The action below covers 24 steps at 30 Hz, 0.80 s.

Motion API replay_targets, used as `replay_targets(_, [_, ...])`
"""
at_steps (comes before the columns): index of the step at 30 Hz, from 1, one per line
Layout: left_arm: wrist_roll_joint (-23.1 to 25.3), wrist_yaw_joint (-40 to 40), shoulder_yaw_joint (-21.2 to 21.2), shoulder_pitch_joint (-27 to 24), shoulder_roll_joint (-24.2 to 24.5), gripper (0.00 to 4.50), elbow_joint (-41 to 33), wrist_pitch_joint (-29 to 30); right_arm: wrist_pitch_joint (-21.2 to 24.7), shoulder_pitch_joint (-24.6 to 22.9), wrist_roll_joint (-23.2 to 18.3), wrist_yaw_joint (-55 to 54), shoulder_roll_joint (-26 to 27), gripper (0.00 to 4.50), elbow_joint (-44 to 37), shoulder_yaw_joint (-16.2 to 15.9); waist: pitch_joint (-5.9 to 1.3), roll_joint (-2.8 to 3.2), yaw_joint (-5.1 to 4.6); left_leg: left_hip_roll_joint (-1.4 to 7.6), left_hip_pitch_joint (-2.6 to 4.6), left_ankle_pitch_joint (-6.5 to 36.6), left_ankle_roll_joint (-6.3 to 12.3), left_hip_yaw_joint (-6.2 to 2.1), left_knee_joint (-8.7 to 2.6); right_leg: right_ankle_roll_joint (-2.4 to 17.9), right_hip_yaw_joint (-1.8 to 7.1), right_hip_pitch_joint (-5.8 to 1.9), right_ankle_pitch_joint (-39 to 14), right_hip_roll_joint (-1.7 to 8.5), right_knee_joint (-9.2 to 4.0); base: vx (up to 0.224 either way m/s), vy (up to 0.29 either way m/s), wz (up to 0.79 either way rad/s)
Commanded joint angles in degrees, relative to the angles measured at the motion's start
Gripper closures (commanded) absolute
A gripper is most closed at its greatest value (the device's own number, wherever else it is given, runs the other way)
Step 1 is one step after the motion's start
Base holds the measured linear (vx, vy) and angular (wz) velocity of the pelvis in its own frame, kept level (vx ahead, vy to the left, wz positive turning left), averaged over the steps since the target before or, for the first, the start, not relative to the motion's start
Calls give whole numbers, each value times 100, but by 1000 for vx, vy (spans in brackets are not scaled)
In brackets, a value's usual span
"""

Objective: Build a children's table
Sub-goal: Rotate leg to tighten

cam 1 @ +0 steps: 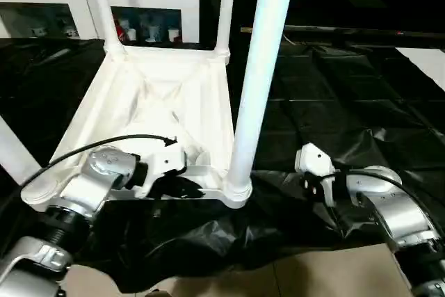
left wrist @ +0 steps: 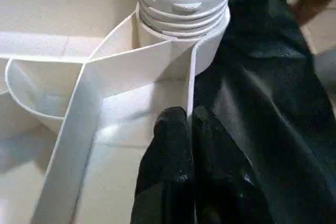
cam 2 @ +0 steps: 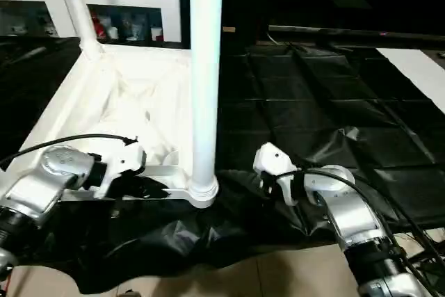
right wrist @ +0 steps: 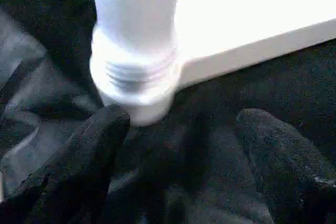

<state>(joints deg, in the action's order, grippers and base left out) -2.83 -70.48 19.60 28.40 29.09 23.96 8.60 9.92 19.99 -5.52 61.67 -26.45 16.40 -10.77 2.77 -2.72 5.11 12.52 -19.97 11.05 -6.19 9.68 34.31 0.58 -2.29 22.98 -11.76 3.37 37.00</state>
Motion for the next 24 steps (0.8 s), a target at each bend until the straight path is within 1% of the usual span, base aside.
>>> replay_targets(1, [56,485,-69,-34,-130,450,232,335,139,109,-135,-119,10,42,51,202,-279,11,0,52,10,1428,39,10,-432,933,234,-228,-1878,366,-590,0,0,0])
replay_targets(2, [-70,692,-194,-13,-318,450,183,563,291,185,-153,-321,111,35,162,283,-276,9,-7,49,-2,1376,25,10,-436,917,235,-235,-1877,365,-585,0,0,0])
replay_targets(3, [-73,703,-198,-12,-325,450,182,568,289,187,-153,-324,114,35,165,284,-282,10,4,42,-4,1354,27,5,-432,905,227,-238,-1897,371,-592,0,0,0])
replay_targets(4, [-135,1092,-346,48,-576,450,150,743,186,237,-156,-422,206,32,271,310,-292,-3,-15,35,-32,1266,25,8,-420,891,224,-260,-1810,368,-582,0,0,0])
replay_targets(5, [-134,1177,-362,59,-636,450,135,768,128,250,-136,-468,238,10,307,308,-292,-4,-14,30,-37,1232,29,7,-419,884,221,-261,-1794,365,-583,0,0,0])
replay_targets(6, [-125,1241,-377,69,-688,450,114,801,79,268,-120,-518,265,10,344,302,-292,-4,-14,30,-37,1232,29,7,-419,884,221,-261,-1794,365,-583,0,0,0])
replay_targets(7, [-83,1191,-306,33,-734,450,45,664,-105,300,-8,-690,332,10,409,256,-311,-7,-18,25,-52,1102,67,4,-408,873,220,-275,-1649,371,-578,0,0,0])
replay_targets(8, [-70,1155,-266,11,-747,450,15,660,-183,329,85,-856,377,10,462,243,-322,2,-24,28,-67,978,73,4,-407,897,219,-278,-1444,370,-559,0,0,0])
replay_targets(9, [-57,1143,-245,-6,-760,450,-14,681,-227,352,144,-968,407,10,503,237,-325,4,-24,18,-60,936,79,12,-398,911,221,-275,-1342,355,-554,0,0,0])
replay_targets(10, [-24,1141,-218,-20,-769,450,-31,667,-173,390,160,-1080,459,10,563,253,-329,3,-30,19,-50,860,98,19,-396,972,226,-272,-1132,345,-530,0,0,0])
replay_targets(11, [12,1163,-199,-26,-778,450,-39,652,-110,423,149,-1145,495,10,604,263,-332,4,-31,17,-50,826,111,20,-396,1003,223,-278,-1041,339,-518,0,0,0])
replay_targets(12, [31,1176,-181,-29,-789,450,-51,679,-87,459,166,-1222,528,10,658,261,-338,16,-20,19,-37,766,147,31,-387,1072,230,-273,-847,338,-501,0,0,0])
replay_targets(13, [49,1170,-144,-37,-810,450,-103,708,-100,534,228,-1361,603,10,787,235,-327,25,-11,19,-41,785,163,34,-392,1087,229,-279,-822,336,-506,0,0,0])
replay_targets(15, [43,1142,-118,-40,-825,450,-140,730,-181,622,319,-1530,680,10,946,208,-312,37,-19,25,-39,910,146,34,-404,1086,225,-272,-1005,353,-525,0,0,0])
replay_targets(16, [39,1139,-106,-45,-838,450,-168,753,-249,679,374,-1636,730,10,1060,196,-309,42,-20,26,-31,993,103,33,-413,1039,225,-270,-1180,358,-542,0,0,0])
replay_targets(17, [44,1145,-85,-49,-840,450,-190,761,-338,747,399,-1702,789,10,1189,191,-304,38,-27,28,-35,1031,86,27,-419,1022,224,-271,-1247,358,-546,0,0,0])
replay_targets(18, [44,1145,-85,-49,-840,450,-190,761,-338,747,399,-1702,789,10,1189,191,-303,39,-35,29,-33,1093,60,26,-420,985,226,-263,-1355,359,-557,0,0,0])
replay_targets(19, [64,1148,-53,-55,-838,450,-207,762,-422,824,384,-1674,856,10,1331,177,-301,119,-35,30,-21,1152,36,14,-427,984,231,-256,-1409,363,-558,0,0,0])
replay_targets(20, [78,1156,-45,-52,-847,450,-185,744,-462,845,348,-1559,880,10,1366,149,-301,67,-59,35,-20,1213,37,21,-428,987,227,-255,-1417,353,-572,0,0,0])
replay_targets(22, [104,1135,-24,-46,-855,450,-154,715,-497,903,334,-1456,920,10,1460,99,-301,78,-43,40,-14,1181,48,22,-429,1013,235,-254,-1328,355,-562,0,0,0])
replay_targets(23, [118,1118,-12,-47,-855,450,-150,701,-512,929,348,-1460,936,10,1506,86,-310,61,-41,39,-20,1123,59,24,-425,1043,235,-264,-1203,352,-547,0,0,0])
replay_targets(24, [118,1118,-12,-47,-855,450,-150,701,-512,929,348,-1460,936,10,1506,86,-313,65,-37,39,-22,1080,64,23,-424,1061,235,-266,-1133,353,-535,0,0,0])
